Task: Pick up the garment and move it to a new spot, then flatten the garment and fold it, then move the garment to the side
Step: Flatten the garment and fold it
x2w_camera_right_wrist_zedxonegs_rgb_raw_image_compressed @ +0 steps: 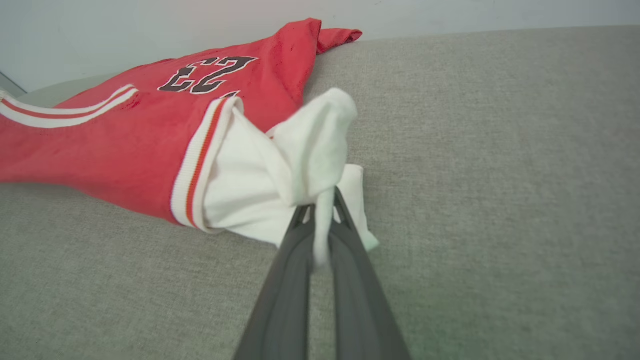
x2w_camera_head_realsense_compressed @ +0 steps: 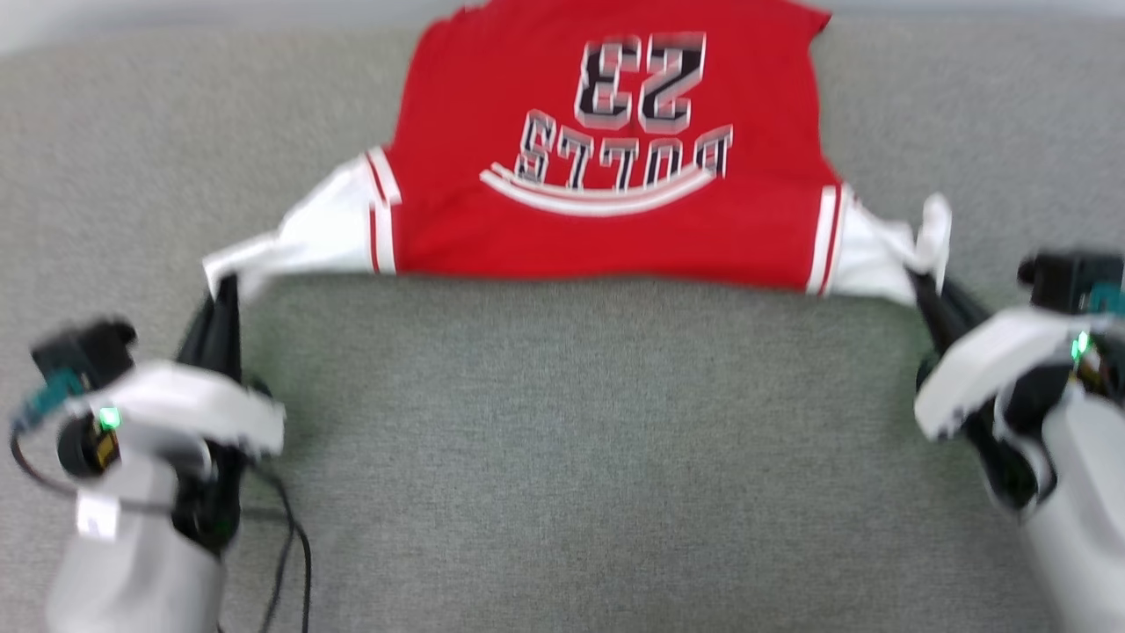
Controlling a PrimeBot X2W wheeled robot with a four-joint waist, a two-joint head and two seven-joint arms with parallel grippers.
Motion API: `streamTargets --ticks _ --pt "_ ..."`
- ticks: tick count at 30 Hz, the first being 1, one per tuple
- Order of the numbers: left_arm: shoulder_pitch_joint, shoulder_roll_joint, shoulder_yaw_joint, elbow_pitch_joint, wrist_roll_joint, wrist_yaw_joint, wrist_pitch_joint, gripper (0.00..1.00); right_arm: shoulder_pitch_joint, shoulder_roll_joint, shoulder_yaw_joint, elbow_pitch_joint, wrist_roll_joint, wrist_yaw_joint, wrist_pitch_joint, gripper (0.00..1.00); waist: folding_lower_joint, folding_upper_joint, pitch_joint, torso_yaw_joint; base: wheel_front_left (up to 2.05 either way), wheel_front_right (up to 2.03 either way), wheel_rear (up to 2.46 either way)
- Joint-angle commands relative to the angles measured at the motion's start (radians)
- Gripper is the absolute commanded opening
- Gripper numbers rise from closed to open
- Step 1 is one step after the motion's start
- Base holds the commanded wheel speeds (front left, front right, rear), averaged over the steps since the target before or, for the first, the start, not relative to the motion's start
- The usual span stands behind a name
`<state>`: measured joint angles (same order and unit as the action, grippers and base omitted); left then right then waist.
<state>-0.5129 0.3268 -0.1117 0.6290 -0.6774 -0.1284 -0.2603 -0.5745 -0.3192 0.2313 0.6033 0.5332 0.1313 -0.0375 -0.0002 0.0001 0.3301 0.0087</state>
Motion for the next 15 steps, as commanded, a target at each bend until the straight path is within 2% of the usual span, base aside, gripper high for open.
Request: streamTargets --ticks 1,8,15 --pt "0.047 -0.009 0.013 -0.019 0.011 0.009 -0.007 0.00 0.045 -0.009 -0.008 -0.019 0.004 -0.001 -0.002 0.00 0.0002 -0.0001 -0.068 0.001 0.00 0.00 0.00" --pt "0.324 -0.048 0.073 -0.141 0.055 0.053 -0.007 0.00 0.303 0.019 -0.069 -0.149 0.012 -0.001 0.031 0.00 0.0002 -0.0001 -0.195 -0.006 0.00 0.00 0.00" --pt "0.529 -0.087 0.071 -0.242 0.075 0.094 -0.007 0.00 0.539 0.057 -0.146 -0.261 0.019 -0.001 0.070 0.00 0.0002 -0.0001 -0.283 0.013 0.00 0.00 0.00"
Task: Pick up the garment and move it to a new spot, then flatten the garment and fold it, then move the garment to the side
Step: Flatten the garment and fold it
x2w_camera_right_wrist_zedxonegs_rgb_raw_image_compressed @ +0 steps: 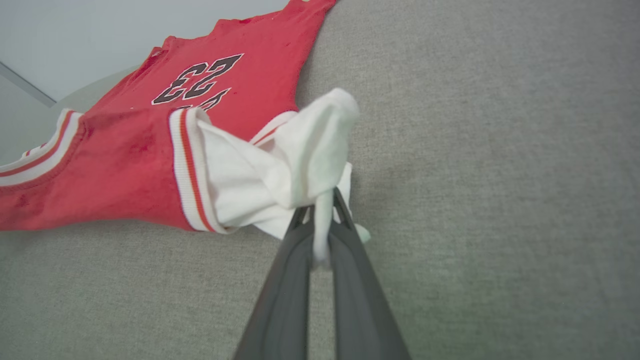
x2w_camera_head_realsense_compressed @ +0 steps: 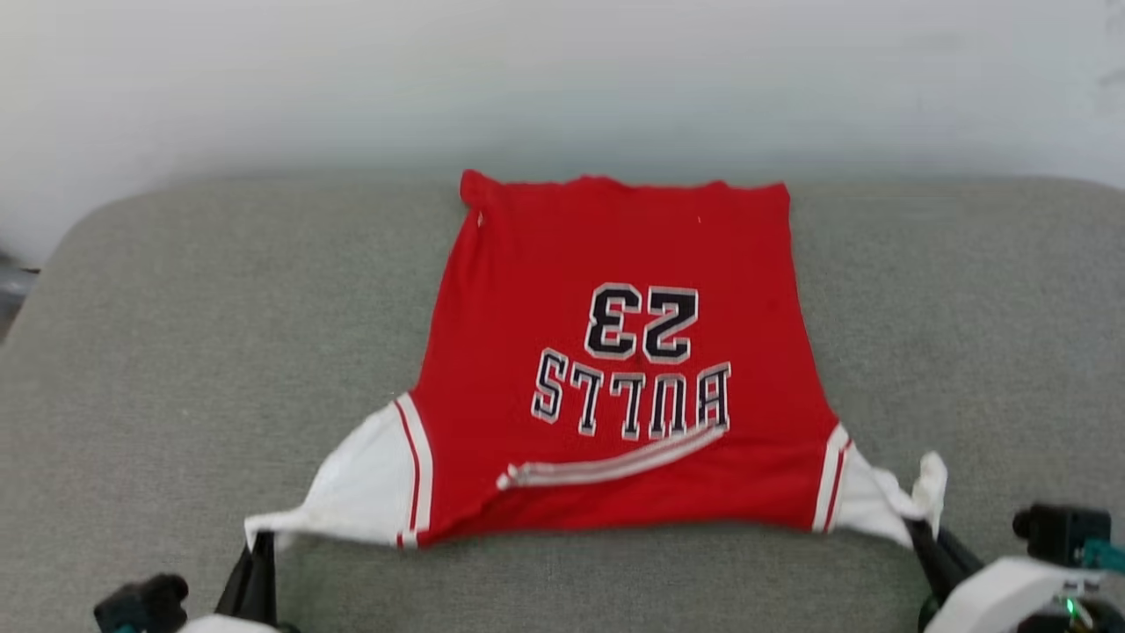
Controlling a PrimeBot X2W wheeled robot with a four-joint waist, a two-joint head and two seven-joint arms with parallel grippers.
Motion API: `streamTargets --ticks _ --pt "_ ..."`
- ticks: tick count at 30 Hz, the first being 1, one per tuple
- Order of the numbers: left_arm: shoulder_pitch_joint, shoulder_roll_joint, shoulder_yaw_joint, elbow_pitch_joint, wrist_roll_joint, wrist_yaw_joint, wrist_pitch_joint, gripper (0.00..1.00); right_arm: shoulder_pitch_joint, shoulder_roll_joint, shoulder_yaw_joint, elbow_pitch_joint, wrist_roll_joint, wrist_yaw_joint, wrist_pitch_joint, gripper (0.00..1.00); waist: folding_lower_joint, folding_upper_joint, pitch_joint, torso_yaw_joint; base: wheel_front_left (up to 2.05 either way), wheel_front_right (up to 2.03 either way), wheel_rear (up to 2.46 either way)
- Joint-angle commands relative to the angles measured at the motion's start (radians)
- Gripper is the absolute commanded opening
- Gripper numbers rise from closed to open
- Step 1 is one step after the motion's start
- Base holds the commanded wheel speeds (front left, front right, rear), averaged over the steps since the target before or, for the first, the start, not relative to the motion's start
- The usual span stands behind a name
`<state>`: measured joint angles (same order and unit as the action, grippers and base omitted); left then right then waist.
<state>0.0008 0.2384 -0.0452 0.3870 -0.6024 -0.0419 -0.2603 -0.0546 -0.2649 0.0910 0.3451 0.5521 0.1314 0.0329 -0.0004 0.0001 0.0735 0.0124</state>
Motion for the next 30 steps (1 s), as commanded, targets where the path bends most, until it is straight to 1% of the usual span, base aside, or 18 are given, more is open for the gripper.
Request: streamTargets --ticks 1,2,5,9,11,12,13,14,15,16,20,23,27,30 --pt "0.040 0.000 0.005 -0.014 0.003 0.014 -0.007 0.00 0.050 0.003 -0.015 -0.016 -0.014 -0.001 0.007 0.00 0.0004 -0.0001 -0.034 0.010 0.00 0.00 0.00" --pt "0.066 0.000 0.004 -0.026 0.007 0.022 -0.006 0.00 0.075 -0.004 -0.016 -0.028 -0.039 -0.001 0.014 0.00 0.0004 -0.0001 -0.044 0.009 0.00 0.00 0.00" --pt "0.129 0.002 0.003 -0.072 0.014 0.038 -0.005 0.00 0.150 0.012 -0.029 -0.065 -0.083 -0.001 0.036 0.00 0.0004 -0.0001 -0.063 0.009 0.00 0.00 0.00" --pt "0.192 0.003 -0.006 -0.127 0.023 0.054 0.003 0.00 0.230 0.040 -0.052 -0.107 -0.112 -0.001 0.055 0.00 0.0004 -0.0001 -0.073 0.011 0.00 0.00 0.00" --pt "0.209 0.001 -0.014 -0.152 0.027 0.057 0.007 0.00 0.250 0.052 -0.057 -0.122 -0.130 -0.001 0.059 0.29 0.0004 -0.0001 -0.076 0.012 0.00 0.00 0.00" --pt "0.216 0.001 -0.019 -0.163 0.029 0.058 0.011 0.00 0.256 0.059 -0.061 -0.130 -0.133 -0.001 0.057 0.41 0.0004 -0.0001 -0.076 0.012 0.00 0.00 0.00" --pt "0.221 0.001 -0.024 -0.175 0.031 0.060 0.014 0.00 0.262 0.064 -0.062 -0.136 -0.137 -0.001 0.058 0.48 0.0004 -0.0001 -0.077 0.013 0.00 0.00 0.00" --pt "0.222 0.002 -0.028 -0.186 0.036 0.063 0.015 0.00 0.264 0.067 -0.060 -0.143 -0.144 -0.001 0.055 0.66 0.0004 -0.0001 -0.077 0.014 0.00 0.00 0.00" --pt "0.224 0.002 -0.031 -0.194 0.037 0.063 0.020 0.00 0.262 0.071 -0.061 -0.150 -0.141 -0.001 0.049 0.91 0.0004 -0.0001 -0.078 0.015 0.00 0.00 0.00" --pt "0.226 0.002 -0.034 -0.203 0.036 0.065 0.025 0.00 0.258 0.073 -0.063 -0.156 -0.145 -0.001 0.044 1.00 0.0004 -0.0001 -0.079 0.016 0.00 0.00 0.00" --pt "0.229 0.006 -0.049 -0.239 0.046 0.069 0.034 0.00 0.216 0.077 -0.091 -0.185 -0.151 -0.001 0.003 1.00 0.0004 -0.0001 -0.081 0.022 0.00 0.00 0.00" --pt "0.220 0.008 -0.059 -0.266 0.053 0.072 0.039 0.00 0.164 0.070 -0.135 -0.181 -0.171 -0.001 -0.004 1.00 0.0004 -0.0001 -0.075 0.029 0.00 0.00 0.00" --pt "0.189 0.003 -0.070 -0.304 0.062 0.077 0.043 0.00 0.046 0.063 -0.178 -0.127 -0.197 -0.001 0.005 1.00 0.0004 -0.0001 -0.039 0.046 0.00 0.00 0.00" --pt "0.160 -0.001 -0.084 -0.333 0.072 0.073 0.040 0.00 -0.064 0.054 -0.210 -0.056 -0.204 -0.001 0.015 1.00 0.0004 -0.0001 0.005 0.072 0.00 0.00 0.00"
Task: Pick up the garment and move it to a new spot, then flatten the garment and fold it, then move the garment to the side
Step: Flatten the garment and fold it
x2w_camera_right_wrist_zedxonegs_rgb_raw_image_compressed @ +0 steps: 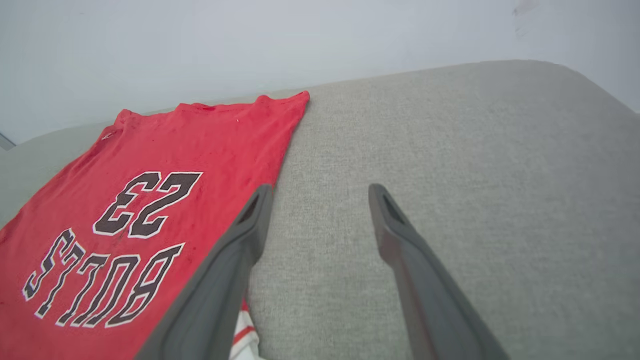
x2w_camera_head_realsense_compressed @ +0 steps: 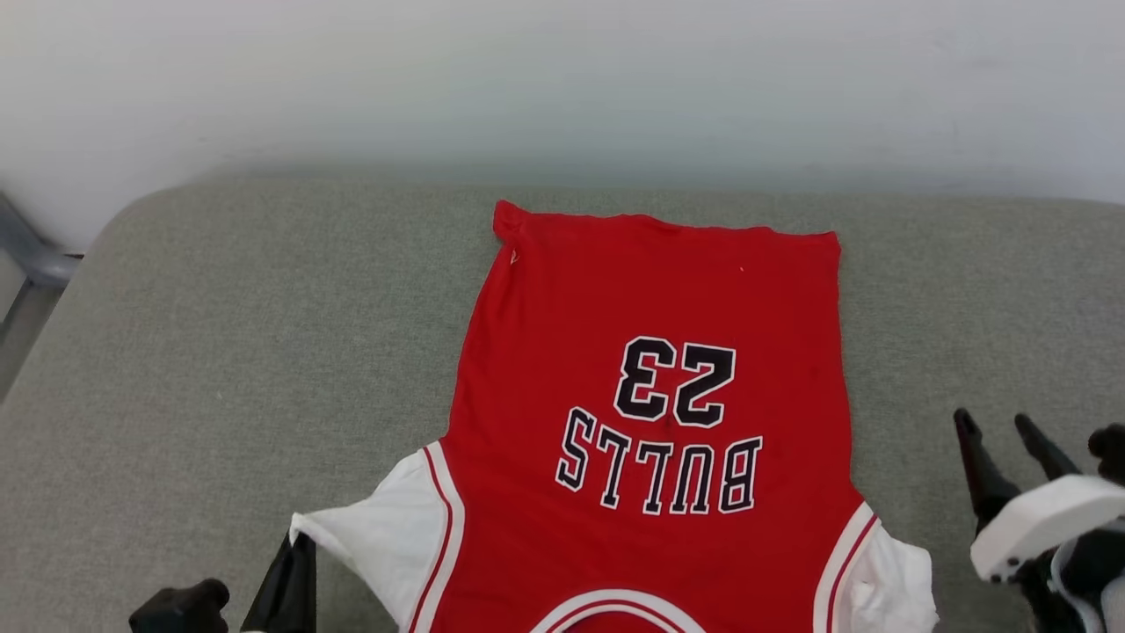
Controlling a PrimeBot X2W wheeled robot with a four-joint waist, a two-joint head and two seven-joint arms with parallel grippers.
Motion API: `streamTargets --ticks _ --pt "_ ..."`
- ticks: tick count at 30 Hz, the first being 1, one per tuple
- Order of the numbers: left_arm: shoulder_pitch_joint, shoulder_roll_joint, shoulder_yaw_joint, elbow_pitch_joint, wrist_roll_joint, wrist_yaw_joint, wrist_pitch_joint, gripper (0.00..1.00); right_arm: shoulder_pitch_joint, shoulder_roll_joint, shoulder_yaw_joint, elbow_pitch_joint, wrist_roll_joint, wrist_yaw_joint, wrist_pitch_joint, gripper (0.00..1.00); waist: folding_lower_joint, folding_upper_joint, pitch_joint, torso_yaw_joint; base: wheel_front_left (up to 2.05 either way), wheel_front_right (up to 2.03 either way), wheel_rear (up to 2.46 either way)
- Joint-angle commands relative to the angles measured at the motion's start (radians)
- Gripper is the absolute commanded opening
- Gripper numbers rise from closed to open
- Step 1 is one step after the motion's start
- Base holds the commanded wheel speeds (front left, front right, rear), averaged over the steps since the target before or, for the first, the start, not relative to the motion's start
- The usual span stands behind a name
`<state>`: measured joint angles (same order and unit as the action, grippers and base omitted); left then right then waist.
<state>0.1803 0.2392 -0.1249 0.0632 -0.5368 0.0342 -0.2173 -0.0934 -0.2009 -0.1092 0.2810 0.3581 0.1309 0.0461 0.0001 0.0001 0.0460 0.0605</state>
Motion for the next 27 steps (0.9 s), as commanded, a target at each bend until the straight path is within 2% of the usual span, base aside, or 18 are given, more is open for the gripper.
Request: streamTargets --ticks 1,4,10,17,21,27 --pt "-0.034 -0.004 -0.007 -0.016 0.009 -0.006 -0.004 0.00 -0.071 -0.012 -0.017 0.034 -0.007 -0.001 0.006 1.00 -0.0001 -0.0001 0.050 0.035 0.00 0.00 0.00" --pt "-0.077 -0.010 -0.019 -0.039 0.018 -0.014 -0.011 0.00 -0.203 -0.019 -0.033 0.107 -0.010 0.000 0.031 1.00 -0.0001 -0.0001 0.109 0.066 0.00 0.00 0.00" --pt "-0.171 -0.028 -0.049 -0.059 0.033 -0.044 -0.026 0.00 -0.477 -0.076 -0.055 0.260 -0.026 0.000 0.138 1.00 -0.0001 -0.0001 0.225 0.128 0.00 0.00 0.00" --pt "-0.271 -0.039 -0.063 -0.057 0.056 -0.086 -0.041 0.00 -0.761 -0.123 -0.102 0.448 -0.051 0.000 0.451 1.00 -0.0001 -0.0001 0.335 0.183 0.00 0.00 0.00" --pt "-0.317 -0.050 -0.066 -0.050 0.060 -0.103 -0.045 0.00 -0.899 -0.134 -0.113 0.484 -0.109 0.000 0.589 1.00 -0.0001 -0.0001 0.400 0.201 0.00 0.00 0.00" --pt "-0.368 -0.063 -0.066 -0.043 0.076 -0.124 -0.049 0.00 -1.000 -0.124 -0.143 0.511 -0.186 0.000 0.671 1.00 -0.0001 -0.0001 0.467 0.222 0.00 0.00 0.00"
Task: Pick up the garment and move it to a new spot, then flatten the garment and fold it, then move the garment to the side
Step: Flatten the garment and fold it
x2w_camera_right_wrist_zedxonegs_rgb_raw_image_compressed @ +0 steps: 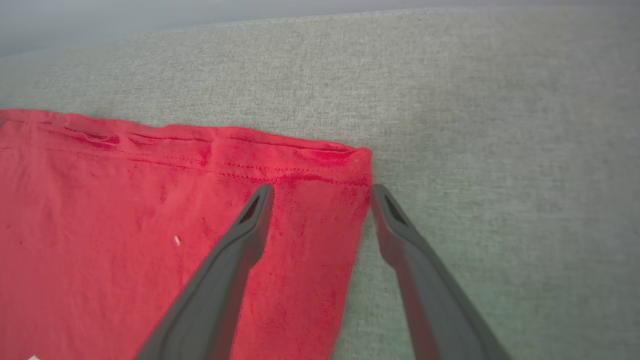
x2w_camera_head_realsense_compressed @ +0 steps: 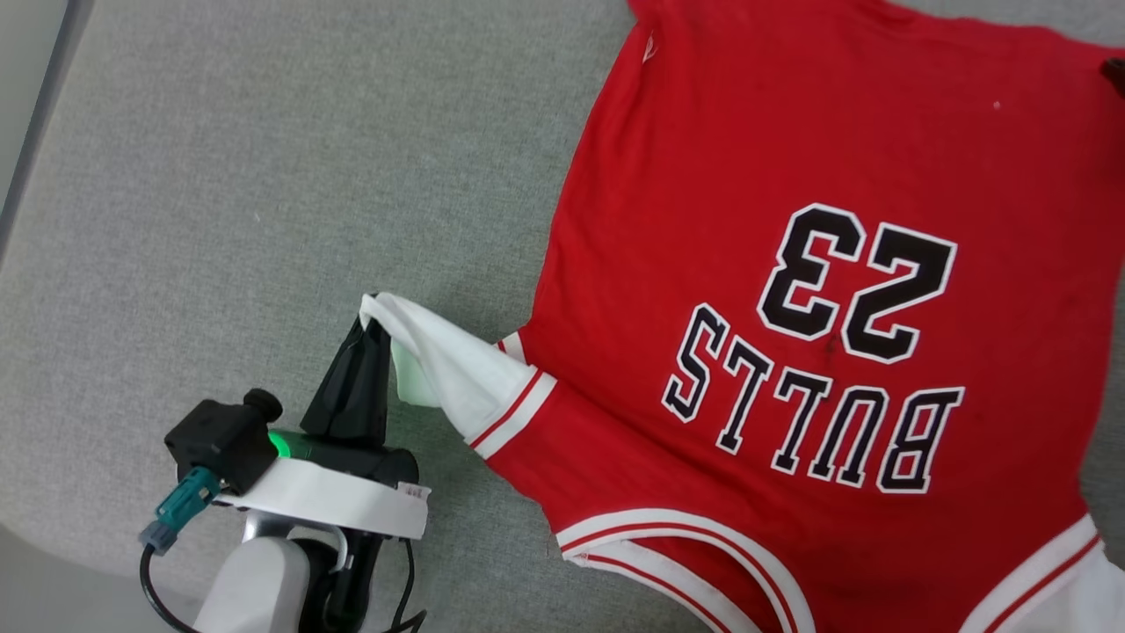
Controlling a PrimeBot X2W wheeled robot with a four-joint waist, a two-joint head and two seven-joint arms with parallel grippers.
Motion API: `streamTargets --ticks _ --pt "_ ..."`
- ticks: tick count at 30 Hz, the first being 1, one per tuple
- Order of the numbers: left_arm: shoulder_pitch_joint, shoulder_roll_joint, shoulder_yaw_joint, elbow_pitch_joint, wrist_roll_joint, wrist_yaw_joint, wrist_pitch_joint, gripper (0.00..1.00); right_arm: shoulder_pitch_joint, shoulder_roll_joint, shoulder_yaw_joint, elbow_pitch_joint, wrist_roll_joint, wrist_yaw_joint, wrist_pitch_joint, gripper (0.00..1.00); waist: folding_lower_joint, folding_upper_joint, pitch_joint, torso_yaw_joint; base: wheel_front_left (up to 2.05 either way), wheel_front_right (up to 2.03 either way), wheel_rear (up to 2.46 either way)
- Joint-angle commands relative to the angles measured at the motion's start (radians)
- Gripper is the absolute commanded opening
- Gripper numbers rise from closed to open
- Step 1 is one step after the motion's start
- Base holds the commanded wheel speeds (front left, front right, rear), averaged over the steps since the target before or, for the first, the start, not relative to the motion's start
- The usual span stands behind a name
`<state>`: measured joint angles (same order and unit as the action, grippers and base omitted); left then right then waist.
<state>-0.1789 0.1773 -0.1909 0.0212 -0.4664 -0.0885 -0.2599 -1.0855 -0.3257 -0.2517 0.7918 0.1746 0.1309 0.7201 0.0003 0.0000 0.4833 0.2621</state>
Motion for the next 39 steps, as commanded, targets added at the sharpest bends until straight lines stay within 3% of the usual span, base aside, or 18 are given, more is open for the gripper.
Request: streamTargets --ticks 1,5,9,10,11,12,18,24,31,39 --pt "-0.019 -0.006 0.000 -0.001 0.008 -0.006 -0.007 0.00 -0.021 0.002 -0.006 0.003 -0.016 0.000 0.002 1.00 -0.0003 0.0000 0.039 0.024 0.00 0.00 0.00" --pt "-0.036 -0.027 0.013 -0.021 0.022 -0.019 -0.007 0.00 -0.023 0.016 -0.008 0.029 -0.042 0.000 0.042 1.00 -0.0003 0.0000 0.063 0.038 0.00 0.00 0.00" --pt "-0.027 -0.045 0.026 -0.035 0.033 -0.030 -0.007 0.00 0.022 0.032 0.003 0.092 -0.047 0.000 0.162 1.00 -0.0003 0.0000 0.069 0.039 0.00 0.00 0.00" --pt "-0.025 -0.048 0.028 -0.036 0.034 -0.032 -0.007 0.00 0.029 0.035 0.000 0.099 -0.048 0.000 0.185 0.40 -0.0003 0.0000 0.069 0.039 0.00 0.00 0.00" --pt "-0.023 -0.051 0.029 -0.037 0.037 -0.033 -0.007 0.00 0.032 0.036 0.002 0.099 -0.053 0.000 0.199 0.06 -0.0003 0.0000 0.068 0.040 0.00 0.00 0.00" --pt "-0.022 -0.053 0.030 -0.036 0.039 -0.035 -0.007 0.00 0.032 0.034 0.001 0.097 -0.056 0.000 0.209 0.00 -0.0003 0.0000 0.068 0.040 0.00 0.00 0.00" --pt "-0.007 -0.062 0.037 -0.008 0.048 -0.040 -0.006 0.00 0.021 -0.011 -0.005 0.042 -0.068 -0.001 0.222 0.00 -0.0003 0.0000 0.004 0.037 0.00 0.00 0.00" --pt "0.042 -0.048 0.056 0.024 0.056 -0.041 -0.005 0.00 0.053 -0.047 0.059 -0.035 -0.039 -0.001 0.220 0.00 -0.0003 0.0000 -0.105 -0.006 0.00 0.00 0.00" --pt "0.125 -0.030 0.083 0.061 0.056 -0.026 -0.002 0.00 0.236 -0.080 0.150 -0.150 0.058 -0.001 0.205 0.00 -0.0003 0.0000 -0.251 -0.092 0.00 0.00 0.00" --pt "0.209 -0.004 0.105 0.057 0.043 0.003 0.031 0.00 0.553 -0.091 0.156 -0.343 0.169 -0.001 0.171 0.00 -0.0003 0.0000 -0.363 -0.203 0.00 0.00 0.00"
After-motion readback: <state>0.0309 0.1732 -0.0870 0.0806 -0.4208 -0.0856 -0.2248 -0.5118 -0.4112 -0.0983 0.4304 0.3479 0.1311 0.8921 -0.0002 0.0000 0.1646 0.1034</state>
